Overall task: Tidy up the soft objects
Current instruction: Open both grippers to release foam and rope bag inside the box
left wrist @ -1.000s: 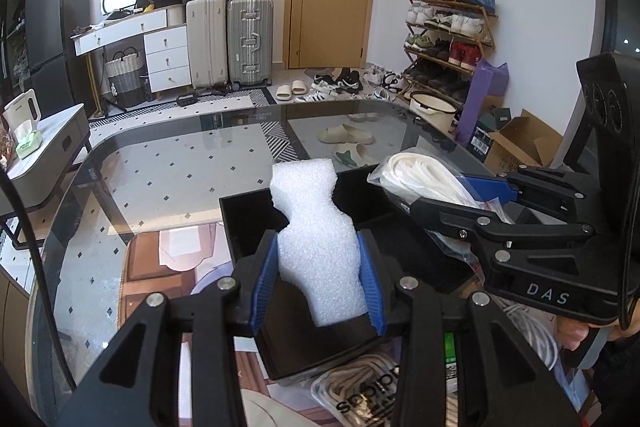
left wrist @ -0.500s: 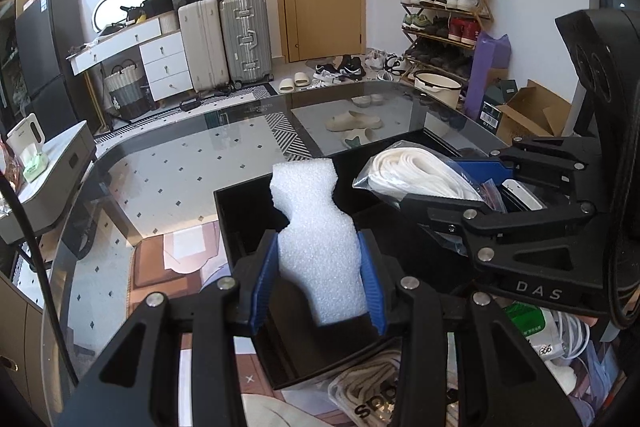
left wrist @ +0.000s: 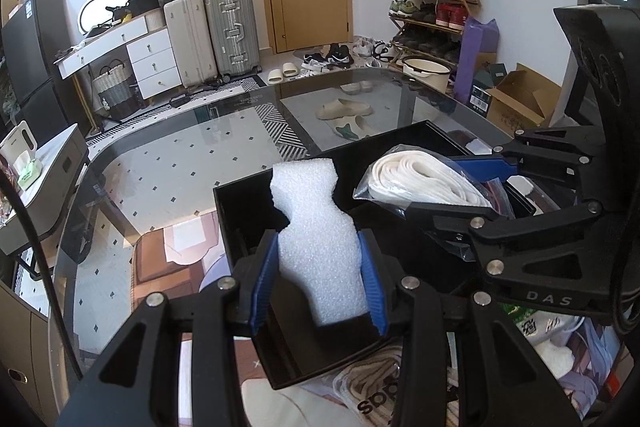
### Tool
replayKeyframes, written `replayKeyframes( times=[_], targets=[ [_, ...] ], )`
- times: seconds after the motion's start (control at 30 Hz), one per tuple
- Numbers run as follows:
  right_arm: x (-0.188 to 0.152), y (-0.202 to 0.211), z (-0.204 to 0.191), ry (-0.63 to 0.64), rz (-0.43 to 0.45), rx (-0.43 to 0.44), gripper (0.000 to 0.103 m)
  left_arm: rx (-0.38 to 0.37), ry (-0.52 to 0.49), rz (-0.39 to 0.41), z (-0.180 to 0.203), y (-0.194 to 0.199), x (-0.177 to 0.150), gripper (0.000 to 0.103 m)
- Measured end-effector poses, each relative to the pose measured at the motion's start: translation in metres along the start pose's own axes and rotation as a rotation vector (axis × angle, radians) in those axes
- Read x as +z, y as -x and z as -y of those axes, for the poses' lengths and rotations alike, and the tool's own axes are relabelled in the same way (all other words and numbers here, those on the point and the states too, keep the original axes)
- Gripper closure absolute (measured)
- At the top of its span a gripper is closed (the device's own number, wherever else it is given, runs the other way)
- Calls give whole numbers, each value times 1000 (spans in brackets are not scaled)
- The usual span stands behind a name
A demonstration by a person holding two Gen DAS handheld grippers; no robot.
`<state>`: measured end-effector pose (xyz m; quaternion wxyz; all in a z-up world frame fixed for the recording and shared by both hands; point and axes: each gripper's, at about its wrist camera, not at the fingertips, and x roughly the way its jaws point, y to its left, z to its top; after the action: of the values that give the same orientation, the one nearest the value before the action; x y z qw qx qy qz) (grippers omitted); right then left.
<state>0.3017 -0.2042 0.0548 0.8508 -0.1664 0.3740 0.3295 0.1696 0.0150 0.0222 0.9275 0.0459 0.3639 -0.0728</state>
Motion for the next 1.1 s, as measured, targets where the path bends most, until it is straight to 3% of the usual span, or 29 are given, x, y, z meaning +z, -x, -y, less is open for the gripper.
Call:
replayKeyframes(
  times=[0.17, 0.3, 0.37, 0.43, 0.57, 0.63, 0.8, 1.1],
  targets=[
    [-4, 4, -3, 6, 3, 11, 63, -9, -1, -7, 0, 3, -2, 63],
    [-5, 8, -2, 6, 27, 20, 54, -27, 24, -8, 1, 5, -1, 57],
    [-5, 18, -1, 8, 74, 7, 51, -53, 31, 0, 1, 9, -2, 44],
    [-5, 28, 3, -1, 105, 0, 42, -62, 42, 18, 1, 16, -5, 32],
    [-9, 50, 13, -38, 158, -23, 11, -77, 84, 59, -2, 32, -8, 8],
    [-13, 62, 19, -75, 180, -16, 4, -51, 99, 75, -3, 40, -10, 0],
    [-30, 93, 28, -138, 217, -2, 1, 1, 108, 103, -2, 58, -17, 0],
    [-64, 124, 31, -165, 199, -44, 1, 29, 208, 134, -9, 81, -41, 0]
  ],
)
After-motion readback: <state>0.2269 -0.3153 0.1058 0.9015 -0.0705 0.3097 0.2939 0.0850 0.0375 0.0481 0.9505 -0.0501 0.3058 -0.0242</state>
